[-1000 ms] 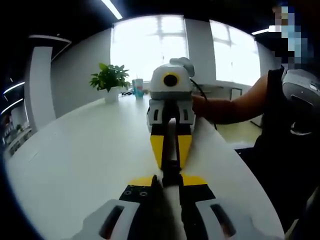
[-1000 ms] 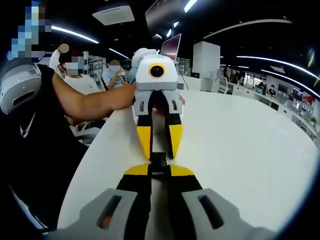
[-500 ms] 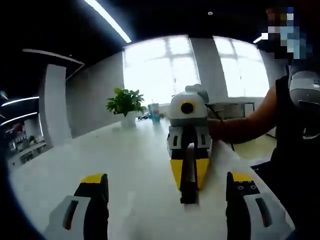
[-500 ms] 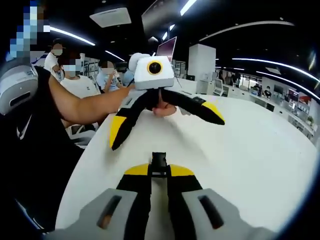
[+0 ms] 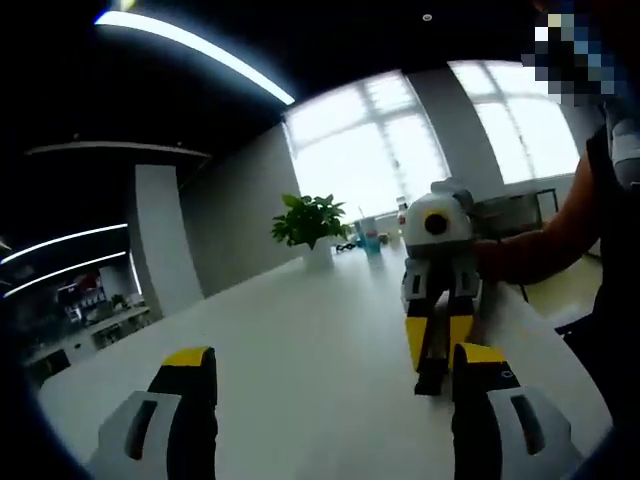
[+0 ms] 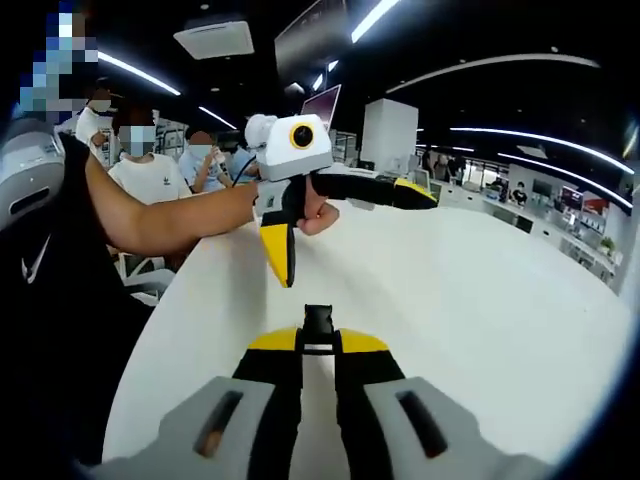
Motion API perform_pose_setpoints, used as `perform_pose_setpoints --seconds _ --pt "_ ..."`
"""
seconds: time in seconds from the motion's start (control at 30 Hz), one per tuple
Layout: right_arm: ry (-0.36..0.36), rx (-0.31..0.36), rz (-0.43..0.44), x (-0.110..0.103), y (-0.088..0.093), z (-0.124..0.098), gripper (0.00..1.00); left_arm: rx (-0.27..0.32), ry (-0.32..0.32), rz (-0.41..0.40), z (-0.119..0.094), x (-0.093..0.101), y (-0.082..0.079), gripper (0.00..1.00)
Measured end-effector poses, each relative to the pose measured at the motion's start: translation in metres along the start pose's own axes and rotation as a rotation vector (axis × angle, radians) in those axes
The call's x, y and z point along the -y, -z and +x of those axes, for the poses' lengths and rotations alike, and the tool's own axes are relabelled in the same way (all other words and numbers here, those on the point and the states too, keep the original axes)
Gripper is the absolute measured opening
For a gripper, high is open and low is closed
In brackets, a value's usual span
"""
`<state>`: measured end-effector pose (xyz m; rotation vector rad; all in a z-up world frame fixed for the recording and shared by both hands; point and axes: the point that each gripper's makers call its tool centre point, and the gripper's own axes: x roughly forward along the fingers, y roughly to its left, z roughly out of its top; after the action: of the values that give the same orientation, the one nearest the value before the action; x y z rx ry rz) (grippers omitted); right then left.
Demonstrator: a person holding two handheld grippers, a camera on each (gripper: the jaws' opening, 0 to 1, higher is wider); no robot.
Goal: Snap the two parts of the plastic buckle together until the buckle closes and remains connected.
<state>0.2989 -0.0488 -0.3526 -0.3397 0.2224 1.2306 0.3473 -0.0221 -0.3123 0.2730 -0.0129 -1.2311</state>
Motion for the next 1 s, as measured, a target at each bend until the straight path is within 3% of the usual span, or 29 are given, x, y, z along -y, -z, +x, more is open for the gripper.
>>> perform_pose_setpoints --seconds 0.07,0.23,0.33,0.4,0.6,0.73,0.83,0.9,1.0 --pt "0.020 0.005 -0.001 0.004 -0.001 -0.001 0.09 0.001 -0.010 0.002 0.000 -0.002 0.000 1.00" --pt "0.177 0.052 -0.012 0.033 -0.011 -0.010 0.09 0.006 -0.051 -0.006 -0.002 -0.013 -0.001 1.00" --pt "0.254 0.075 0.012 0.050 -0.016 -0.019 0.09 -0.012 -0.125 0.003 -0.004 -0.027 0.001 1.00" --pt "0.286 0.070 0.028 0.057 -0.014 -0.022 0.09 -0.018 -0.196 0.016 -0.007 -0.042 0.003 1.00" --pt "0.339 0.064 0.057 0.070 -0.011 -0.028 0.09 -0.015 -0.264 -0.024 -0.014 -0.059 0.003 1.00" --pt "0.367 0.054 0.075 0.076 -0.009 -0.030 0.09 -0.065 -0.325 -0.012 -0.016 -0.070 0.013 1.00" --pt "0.399 0.048 0.088 0.082 -0.007 -0.033 0.09 -0.078 -0.445 0.027 -0.026 -0.089 0.013 1.00" --pt "0.427 0.049 0.095 0.087 -0.007 -0.036 0.09 -0.041 -0.486 -0.017 -0.031 -0.095 0.009 1.00" --pt "0.487 0.041 0.099 0.096 -0.005 -0.042 0.09 -0.018 -0.497 -0.076 -0.037 -0.100 0.007 1.00"
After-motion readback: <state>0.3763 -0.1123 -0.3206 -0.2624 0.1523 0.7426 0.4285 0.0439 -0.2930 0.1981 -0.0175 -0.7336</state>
